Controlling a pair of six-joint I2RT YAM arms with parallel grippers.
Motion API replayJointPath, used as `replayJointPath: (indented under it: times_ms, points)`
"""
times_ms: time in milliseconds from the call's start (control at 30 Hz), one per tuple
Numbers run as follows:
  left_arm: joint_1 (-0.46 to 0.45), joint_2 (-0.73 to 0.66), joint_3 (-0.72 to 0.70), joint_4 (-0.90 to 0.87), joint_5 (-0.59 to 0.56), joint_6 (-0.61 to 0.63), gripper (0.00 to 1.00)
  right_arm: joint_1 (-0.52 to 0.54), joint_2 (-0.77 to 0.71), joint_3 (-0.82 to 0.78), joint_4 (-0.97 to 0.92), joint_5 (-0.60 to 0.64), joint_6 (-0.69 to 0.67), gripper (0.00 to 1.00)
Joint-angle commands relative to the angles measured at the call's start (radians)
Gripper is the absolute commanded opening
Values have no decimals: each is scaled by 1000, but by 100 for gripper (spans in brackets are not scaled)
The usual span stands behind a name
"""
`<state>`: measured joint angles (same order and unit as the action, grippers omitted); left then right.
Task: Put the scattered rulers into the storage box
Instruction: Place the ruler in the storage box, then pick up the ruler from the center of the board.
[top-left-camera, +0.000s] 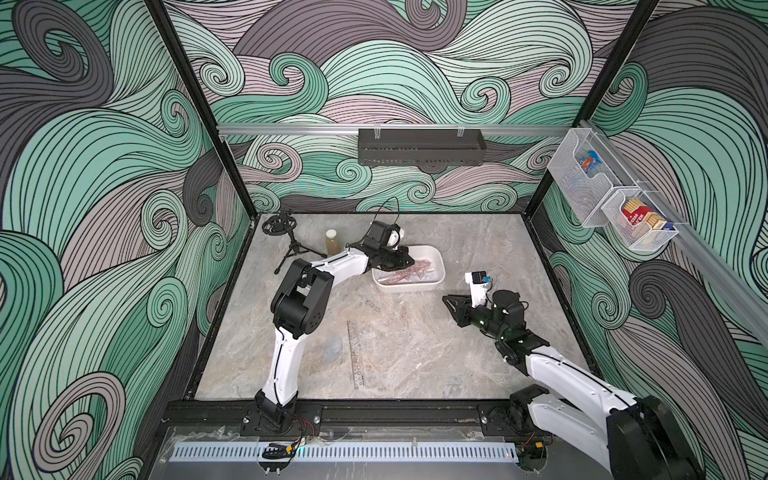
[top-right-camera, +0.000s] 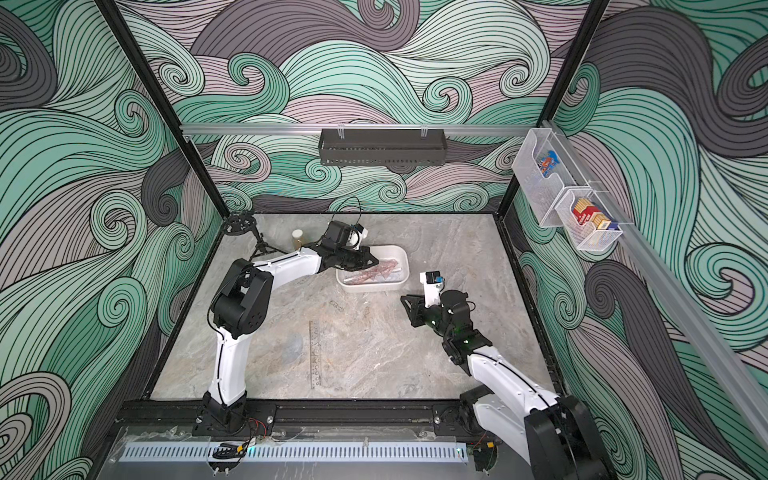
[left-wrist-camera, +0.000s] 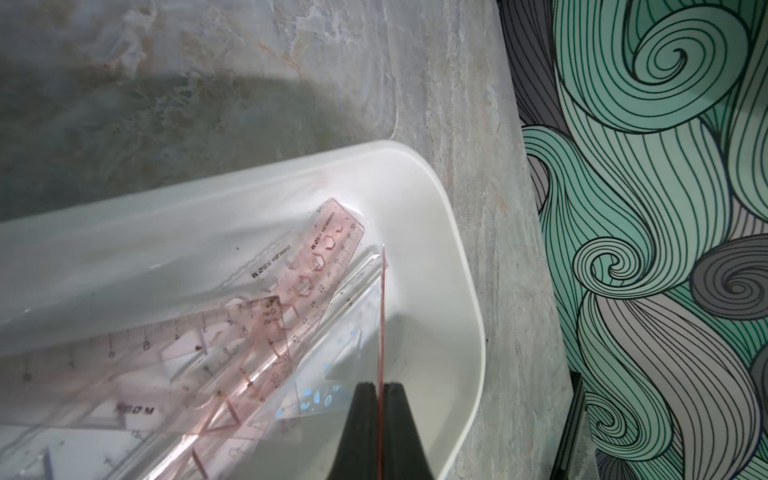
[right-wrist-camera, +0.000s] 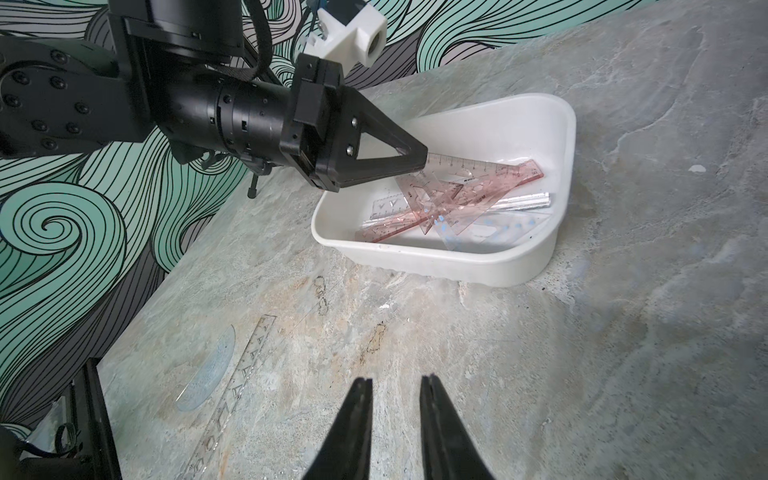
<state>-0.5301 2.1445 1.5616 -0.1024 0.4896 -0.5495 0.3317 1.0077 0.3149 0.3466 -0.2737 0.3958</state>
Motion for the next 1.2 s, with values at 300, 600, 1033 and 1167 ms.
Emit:
replayJointPath:
  times_ms: [300,600,1033,1167]
  points:
    - [-18,-137,81,-196,-199,110,52,-10,-5,9,-14,-75,-13,26]
    - [-12,-626,-395,-352,-300,69,58,82,67,-2,67,-97,5,26]
    - [-59,-954,-1019,-224,-186,-151,60,271,266,69,153,-95,43,26]
    - [-122,-936,-1025,-237,-227,-180,62,289,271,37,185,-95,72,27]
